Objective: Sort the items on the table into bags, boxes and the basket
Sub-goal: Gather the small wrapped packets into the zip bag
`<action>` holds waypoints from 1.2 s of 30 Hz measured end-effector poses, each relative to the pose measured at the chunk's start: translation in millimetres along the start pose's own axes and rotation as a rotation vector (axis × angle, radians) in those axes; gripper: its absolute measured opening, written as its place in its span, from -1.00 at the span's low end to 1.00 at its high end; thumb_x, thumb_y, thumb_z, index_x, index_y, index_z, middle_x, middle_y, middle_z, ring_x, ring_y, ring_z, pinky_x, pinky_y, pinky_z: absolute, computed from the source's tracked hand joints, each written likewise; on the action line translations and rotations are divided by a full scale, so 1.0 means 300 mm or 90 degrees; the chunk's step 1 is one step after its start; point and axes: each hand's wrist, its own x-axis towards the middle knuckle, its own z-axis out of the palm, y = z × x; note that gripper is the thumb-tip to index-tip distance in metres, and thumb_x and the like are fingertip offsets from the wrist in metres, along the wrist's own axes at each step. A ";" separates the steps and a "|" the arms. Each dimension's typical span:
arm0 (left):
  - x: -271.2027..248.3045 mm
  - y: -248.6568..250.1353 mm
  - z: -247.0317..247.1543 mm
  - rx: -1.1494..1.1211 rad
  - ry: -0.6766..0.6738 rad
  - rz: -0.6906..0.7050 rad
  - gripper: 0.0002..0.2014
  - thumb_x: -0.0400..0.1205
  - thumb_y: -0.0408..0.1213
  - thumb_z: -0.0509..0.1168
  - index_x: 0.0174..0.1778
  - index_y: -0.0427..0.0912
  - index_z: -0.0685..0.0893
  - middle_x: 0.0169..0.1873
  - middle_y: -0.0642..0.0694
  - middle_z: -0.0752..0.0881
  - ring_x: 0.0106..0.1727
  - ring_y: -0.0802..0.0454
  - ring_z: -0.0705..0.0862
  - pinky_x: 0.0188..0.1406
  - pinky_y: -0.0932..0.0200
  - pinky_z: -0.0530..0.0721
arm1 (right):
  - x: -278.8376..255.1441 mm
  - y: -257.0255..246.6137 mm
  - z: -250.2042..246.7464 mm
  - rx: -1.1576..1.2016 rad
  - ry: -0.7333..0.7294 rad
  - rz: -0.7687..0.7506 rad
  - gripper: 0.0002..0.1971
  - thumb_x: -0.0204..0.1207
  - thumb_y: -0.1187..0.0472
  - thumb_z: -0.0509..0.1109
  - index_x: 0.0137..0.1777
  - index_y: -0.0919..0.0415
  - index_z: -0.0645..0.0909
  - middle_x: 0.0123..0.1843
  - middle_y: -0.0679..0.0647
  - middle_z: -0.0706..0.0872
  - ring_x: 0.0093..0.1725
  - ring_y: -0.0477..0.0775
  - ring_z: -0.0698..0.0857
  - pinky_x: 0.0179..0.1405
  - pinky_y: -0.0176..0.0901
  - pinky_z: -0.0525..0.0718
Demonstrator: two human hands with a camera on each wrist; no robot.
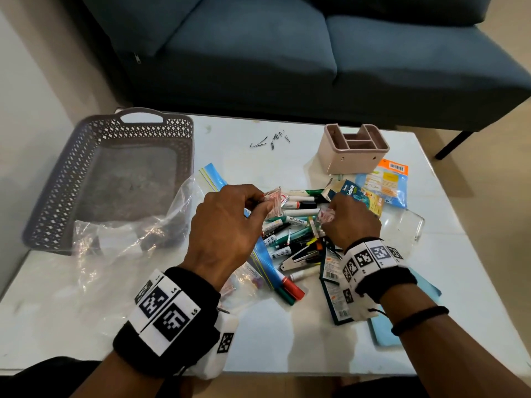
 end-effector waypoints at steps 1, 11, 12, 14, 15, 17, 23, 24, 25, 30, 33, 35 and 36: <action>0.000 -0.004 -0.001 -0.001 0.001 0.003 -0.85 0.67 0.09 0.38 -0.09 0.15 0.75 -0.17 0.22 0.82 -0.26 -0.02 0.81 -0.13 -0.06 0.78 | 0.003 -0.003 -0.014 0.039 -0.002 0.008 -0.81 0.50 0.13 0.49 0.08 0.10 0.68 -0.04 0.16 0.77 0.04 0.32 0.76 -0.01 0.03 0.68; 0.022 -0.008 -0.039 -0.009 0.018 -0.012 -0.91 0.64 -0.05 0.45 -0.03 0.14 0.86 -0.14 0.22 0.86 -0.29 0.15 0.81 -0.08 0.00 0.79 | -0.052 -0.105 -0.145 0.787 -0.422 -0.082 -0.64 0.46 0.30 0.58 0.23 0.41 0.74 0.21 0.27 0.84 0.26 0.20 0.80 0.28 0.05 0.76; 0.023 -0.004 -0.035 -0.017 0.013 -0.007 -0.92 0.63 -0.05 0.45 -0.03 0.14 0.86 -0.14 0.22 0.86 -0.30 0.16 0.81 -0.09 0.00 0.80 | -0.054 -0.111 -0.142 0.781 -0.437 -0.106 -0.63 0.45 0.30 0.58 0.23 0.43 0.74 0.22 0.32 0.82 0.29 0.25 0.79 0.33 0.09 0.75; 0.022 -0.001 -0.023 -0.018 0.004 -0.012 -0.90 0.62 -0.03 0.45 -0.02 0.15 0.86 -0.15 0.24 0.86 -0.29 0.11 0.81 -0.12 0.00 0.80 | -0.058 -0.121 -0.130 0.796 -0.440 -0.125 -0.62 0.44 0.31 0.59 0.23 0.46 0.73 0.21 0.38 0.81 0.30 0.36 0.77 0.36 0.17 0.73; 0.022 0.002 -0.017 -0.017 0.002 -0.016 -0.89 0.61 -0.02 0.45 -0.01 0.16 0.86 -0.16 0.24 0.86 -0.29 0.08 0.81 -0.13 0.00 0.80 | -0.058 -0.125 -0.126 0.810 -0.430 -0.123 -0.61 0.43 0.31 0.60 0.23 0.47 0.73 0.20 0.40 0.81 0.29 0.39 0.77 0.37 0.20 0.73; 0.023 0.012 -0.010 -0.004 -0.002 -0.021 -0.86 0.61 0.04 0.44 0.00 0.15 0.85 -0.17 0.25 0.85 -0.23 0.04 0.81 -0.09 0.00 0.79 | -0.058 -0.128 -0.124 0.828 -0.402 -0.112 -0.60 0.41 0.31 0.60 0.21 0.49 0.73 0.17 0.41 0.82 0.24 0.38 0.80 0.33 0.19 0.75; -0.025 0.020 -0.025 0.469 -0.265 0.069 -0.59 0.70 0.25 0.24 0.36 0.12 0.62 0.33 0.02 0.64 0.31 -0.17 0.64 0.19 -0.04 0.52 | -0.049 -0.119 -0.091 0.692 -0.224 -0.105 -0.78 0.46 0.30 0.63 0.07 0.36 0.81 -0.06 0.27 0.88 -0.04 0.27 0.87 -0.06 -0.08 0.87; -0.033 0.017 -0.028 0.482 -0.282 0.067 -0.59 0.70 0.26 0.24 0.32 0.10 0.63 0.32 0.00 0.63 0.30 -0.18 0.63 0.17 -0.04 0.51 | -0.051 -0.127 -0.084 0.673 -0.202 -0.118 -0.81 0.48 0.29 0.63 0.05 0.34 0.82 -0.09 0.27 0.88 -0.09 0.24 0.88 -0.08 -0.08 0.87; -0.040 0.018 -0.034 0.478 -0.282 0.065 -0.60 0.69 0.27 0.23 0.27 0.09 0.65 0.29 0.00 0.63 0.27 -0.18 0.64 0.15 -0.04 0.52 | -0.054 -0.135 -0.076 0.665 -0.194 -0.128 -0.83 0.49 0.29 0.62 0.04 0.33 0.82 -0.11 0.26 0.88 -0.12 0.20 0.87 -0.10 -0.08 0.87; -0.045 0.059 -0.083 0.413 -0.221 0.093 -0.66 0.71 0.24 0.20 -0.16 0.05 0.50 -0.04 0.00 0.69 0.04 -0.15 0.70 -0.13 0.00 0.50 | -0.098 -0.212 -0.072 0.655 -0.263 -0.199 -0.84 0.47 0.26 0.63 0.00 0.31 0.83 -0.24 0.15 0.87 -0.30 -0.01 0.77 -0.33 -0.18 0.70; -0.060 0.072 -0.126 0.386 -0.206 0.104 -0.67 0.72 0.17 0.16 -0.23 0.04 0.41 -0.21 0.01 0.57 -0.11 -0.15 0.65 -0.23 0.03 0.45 | -0.125 -0.263 -0.081 0.602 -0.332 -0.256 -0.85 0.52 0.43 0.56 -0.22 0.19 0.78 -0.51 -0.11 0.72 -0.52 -0.27 0.59 -0.47 -0.37 0.51; -0.068 0.080 -0.150 0.383 -0.193 0.112 -0.64 0.69 0.13 0.14 -0.33 0.01 0.40 -0.31 0.04 0.54 -0.23 -0.11 0.60 -0.29 0.05 0.40 | -0.136 -0.299 -0.083 0.531 -0.372 -0.304 -0.60 0.49 0.57 0.47 -0.38 0.03 0.67 -0.57 -0.20 0.63 -0.55 -0.30 0.51 -0.47 -0.34 0.46; -0.067 0.085 -0.158 0.376 -0.184 0.117 -0.65 0.67 0.11 0.14 -0.36 0.01 0.44 -0.35 0.03 0.57 -0.28 -0.08 0.60 -0.32 0.07 0.40 | -0.144 -0.318 -0.094 0.482 -0.385 -0.331 -0.52 0.44 0.61 0.41 -0.43 -0.03 0.63 -0.57 -0.21 0.61 -0.54 -0.32 0.51 -0.45 -0.36 0.46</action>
